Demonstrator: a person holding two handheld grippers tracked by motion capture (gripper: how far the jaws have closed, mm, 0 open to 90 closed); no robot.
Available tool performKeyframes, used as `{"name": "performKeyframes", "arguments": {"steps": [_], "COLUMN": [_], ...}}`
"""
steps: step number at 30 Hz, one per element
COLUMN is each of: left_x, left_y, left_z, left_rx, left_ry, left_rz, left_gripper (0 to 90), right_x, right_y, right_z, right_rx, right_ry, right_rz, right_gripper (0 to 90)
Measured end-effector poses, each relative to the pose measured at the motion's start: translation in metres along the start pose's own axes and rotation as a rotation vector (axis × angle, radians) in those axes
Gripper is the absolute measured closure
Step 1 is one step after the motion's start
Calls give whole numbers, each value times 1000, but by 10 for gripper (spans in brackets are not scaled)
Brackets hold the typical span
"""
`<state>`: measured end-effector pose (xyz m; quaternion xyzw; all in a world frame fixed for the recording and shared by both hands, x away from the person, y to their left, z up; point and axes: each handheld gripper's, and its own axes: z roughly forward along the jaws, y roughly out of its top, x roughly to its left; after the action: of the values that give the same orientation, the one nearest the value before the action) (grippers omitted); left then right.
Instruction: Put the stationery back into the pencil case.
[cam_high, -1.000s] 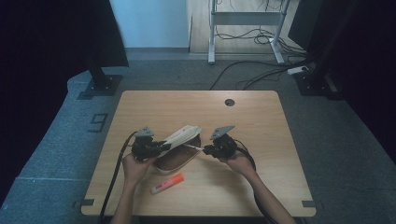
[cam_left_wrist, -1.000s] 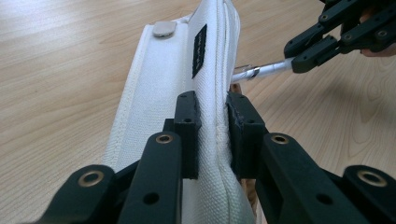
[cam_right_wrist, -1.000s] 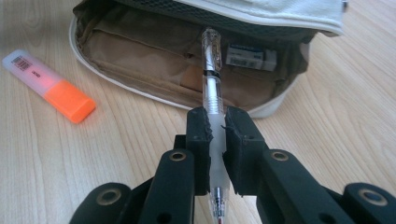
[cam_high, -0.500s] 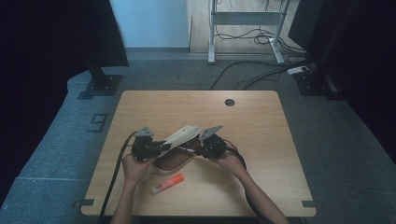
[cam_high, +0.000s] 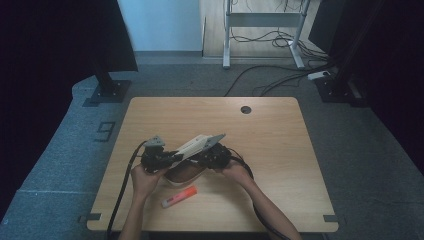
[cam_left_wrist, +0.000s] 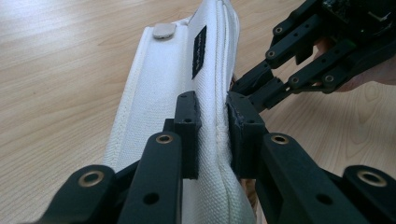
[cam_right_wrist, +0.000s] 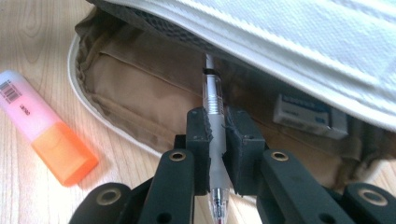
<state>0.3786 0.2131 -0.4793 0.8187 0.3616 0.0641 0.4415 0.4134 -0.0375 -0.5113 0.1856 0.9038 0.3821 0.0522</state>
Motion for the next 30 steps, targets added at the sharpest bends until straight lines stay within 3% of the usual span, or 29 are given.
{"name": "performKeyframes", "arguments": {"steps": [15, 19, 22, 30], "left_x": [0, 0, 1, 2], "left_y": [0, 0, -1, -1], "left_z": [1, 1, 0, 0], "left_rx": [5, 5, 5, 3], "left_ry": [9, 6, 4, -1], "left_rz": [3, 2, 2, -2], "left_gripper": [758, 758, 758, 757], "right_x": [-5, -6, -7, -12], "right_y": [2, 2, 0, -13], "right_z": [19, 19, 15, 1], "right_rx": [57, 56, 65, 83], "right_ry": [-19, -27, -48, -75], "right_rz": [-11, 0, -2, 14], "right_gripper": [764, 726, 635, 594]}}
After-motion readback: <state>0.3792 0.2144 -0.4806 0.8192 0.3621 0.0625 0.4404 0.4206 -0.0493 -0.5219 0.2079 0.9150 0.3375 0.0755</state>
